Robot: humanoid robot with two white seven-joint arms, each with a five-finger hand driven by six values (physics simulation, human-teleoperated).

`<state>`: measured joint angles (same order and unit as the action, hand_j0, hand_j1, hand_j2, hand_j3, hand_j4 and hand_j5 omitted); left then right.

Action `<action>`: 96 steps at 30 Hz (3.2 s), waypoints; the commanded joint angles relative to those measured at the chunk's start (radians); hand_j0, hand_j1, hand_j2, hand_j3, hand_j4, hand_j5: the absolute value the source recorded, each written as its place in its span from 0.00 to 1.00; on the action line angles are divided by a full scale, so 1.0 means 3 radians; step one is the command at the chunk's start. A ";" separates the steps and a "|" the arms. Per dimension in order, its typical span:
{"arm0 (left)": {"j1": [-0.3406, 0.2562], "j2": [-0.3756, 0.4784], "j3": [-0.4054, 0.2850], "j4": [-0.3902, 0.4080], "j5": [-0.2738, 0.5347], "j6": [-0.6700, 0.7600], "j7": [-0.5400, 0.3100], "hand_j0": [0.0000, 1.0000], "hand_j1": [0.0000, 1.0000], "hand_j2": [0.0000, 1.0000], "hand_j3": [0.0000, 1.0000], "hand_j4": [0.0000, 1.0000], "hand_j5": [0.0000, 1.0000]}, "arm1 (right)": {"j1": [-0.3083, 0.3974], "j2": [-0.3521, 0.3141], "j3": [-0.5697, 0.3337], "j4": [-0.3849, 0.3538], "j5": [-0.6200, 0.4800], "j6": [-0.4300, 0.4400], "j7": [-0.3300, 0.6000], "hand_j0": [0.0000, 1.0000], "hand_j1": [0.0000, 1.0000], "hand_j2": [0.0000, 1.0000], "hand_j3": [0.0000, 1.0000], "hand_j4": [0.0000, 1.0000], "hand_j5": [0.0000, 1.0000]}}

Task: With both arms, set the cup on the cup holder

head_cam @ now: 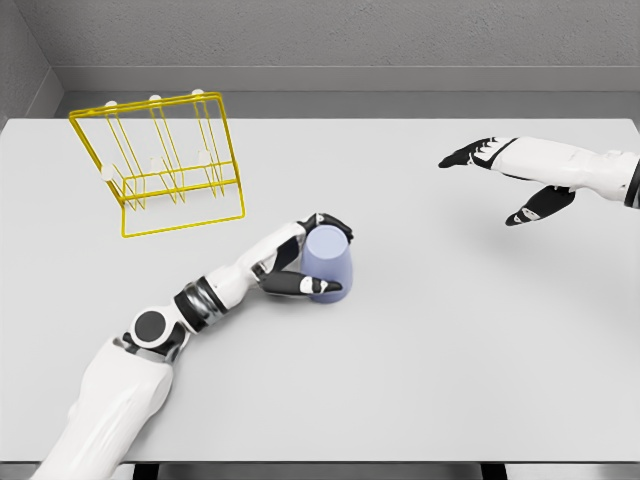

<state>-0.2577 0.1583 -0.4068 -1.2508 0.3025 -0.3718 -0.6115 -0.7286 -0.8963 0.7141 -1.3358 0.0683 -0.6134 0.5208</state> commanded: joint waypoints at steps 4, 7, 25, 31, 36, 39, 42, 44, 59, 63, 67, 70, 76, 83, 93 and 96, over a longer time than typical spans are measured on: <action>0.0041 0.0142 0.0103 -0.0545 0.0234 0.0038 0.0002 0.36 0.36 0.36 0.36 0.36 0.36 | 0.0000 -0.0004 -0.0003 -0.0001 -0.0023 0.0008 -0.0003 1.00 1.00 1.00 1.00 1.00 1.00; 0.0041 0.0331 0.0113 -0.0668 0.0434 0.0043 0.0002 0.36 0.36 0.36 0.36 0.36 0.36 | 0.0000 -0.0004 -0.0003 -0.0001 -0.0023 0.0008 0.0002 1.00 1.00 1.00 1.00 1.00 1.00; 0.0082 0.1441 0.0492 -0.1281 0.1441 0.0145 0.0002 0.35 0.35 0.35 0.35 0.35 0.35 | 0.0005 -0.0004 -0.0003 -0.0001 -0.0023 0.0008 -0.0003 1.00 1.00 1.00 1.00 1.00 1.00; -0.0107 0.1599 0.0492 -0.1241 0.1569 0.0176 0.0002 0.35 0.35 0.35 0.35 0.35 0.35 | 0.0005 -0.0003 -0.0003 -0.0001 -0.0023 0.0008 0.0002 1.00 1.00 1.00 1.00 1.00 1.00; -0.0235 0.1625 0.0487 -0.1072 0.1554 0.0222 0.0002 0.35 0.35 0.35 0.35 0.35 0.35 | 0.0005 0.0002 -0.0003 -0.0001 -0.0023 0.0008 0.0002 1.00 1.00 1.00 1.00 1.00 1.00; -0.0342 0.1625 0.0482 -0.0908 0.1543 0.0309 0.0002 0.35 0.35 0.35 0.35 0.35 0.35 | 0.0005 0.0002 -0.0003 -0.0001 -0.0023 0.0008 0.0002 1.00 1.00 1.00 1.00 1.00 1.00; -0.0434 0.1625 0.0482 -0.0791 0.1523 0.0411 0.0002 0.35 0.35 0.35 0.35 0.35 0.35 | 0.0005 0.0002 -0.0003 -0.0001 -0.0023 0.0008 -0.0003 1.00 1.00 1.00 1.00 1.00 1.00; -0.0481 0.1625 0.0482 -0.0745 0.1518 0.0421 0.0002 0.35 0.35 0.35 0.35 0.35 0.35 | 0.0005 0.0002 -0.0003 -0.0001 -0.0023 0.0008 -0.0003 1.00 1.00 1.00 1.00 1.00 1.00; -0.0654 0.1620 0.0482 -0.0392 0.1502 0.0436 0.0002 0.35 0.35 0.35 0.35 0.35 0.35 | 0.0005 -0.0004 -0.0003 -0.0001 -0.0023 0.0008 -0.0003 1.00 1.00 1.00 1.00 1.00 1.00; -0.0711 0.1615 0.0482 -0.0300 0.1492 0.0436 0.0002 0.35 0.35 0.35 0.35 0.35 0.35 | 0.0005 -0.0004 -0.0003 -0.0001 -0.0023 0.0008 0.0002 1.00 1.00 1.00 1.00 1.00 1.00; -0.0716 0.1620 0.0482 -0.0238 0.1492 0.0436 0.0002 0.35 0.35 0.35 0.35 0.35 0.35 | 0.0005 -0.0004 -0.0003 -0.0001 -0.0023 0.0008 0.0002 1.00 1.00 1.00 1.00 1.00 1.00; -0.0721 0.1599 0.0482 -0.0192 0.1405 0.0436 0.0002 0.35 0.35 0.35 0.35 0.35 0.35 | 0.0005 -0.0004 -0.0003 -0.0001 -0.0023 0.0008 -0.0003 1.00 1.00 1.00 1.00 1.00 1.00; -0.0711 0.1512 0.0451 -0.0192 0.1329 0.0431 0.0002 0.35 0.35 0.35 0.35 0.35 0.35 | 0.0005 -0.0004 -0.0003 -0.0001 -0.0023 0.0008 0.0002 1.00 1.00 1.00 1.00 1.00 1.00; -0.0685 0.1472 0.0451 -0.0157 0.1237 0.0431 0.0002 0.35 0.35 0.35 0.35 0.35 0.35 | 0.0005 -0.0004 -0.0003 -0.0001 -0.0023 0.0008 0.0002 1.00 1.00 1.00 1.00 1.00 1.00; -0.0690 0.1467 0.0451 -0.0049 0.1211 0.0431 0.0002 0.36 0.36 0.36 0.36 0.36 0.36 | 0.0005 -0.0004 -0.0003 -0.0001 -0.0023 0.0008 0.0002 1.00 1.00 1.00 1.00 1.00 1.00; -0.0695 0.1456 0.0456 -0.0059 0.1165 0.0426 0.0002 0.48 0.48 0.48 0.48 0.48 0.48 | 0.0005 0.0002 -0.0003 -0.0001 -0.0023 0.0008 0.0002 1.00 1.00 1.00 1.00 1.00 1.00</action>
<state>-0.4663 0.5967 -0.2709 -1.2675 0.6509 -0.2442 -0.6118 -0.7271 -0.8959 0.7142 -1.3358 0.0683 -0.6134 0.5218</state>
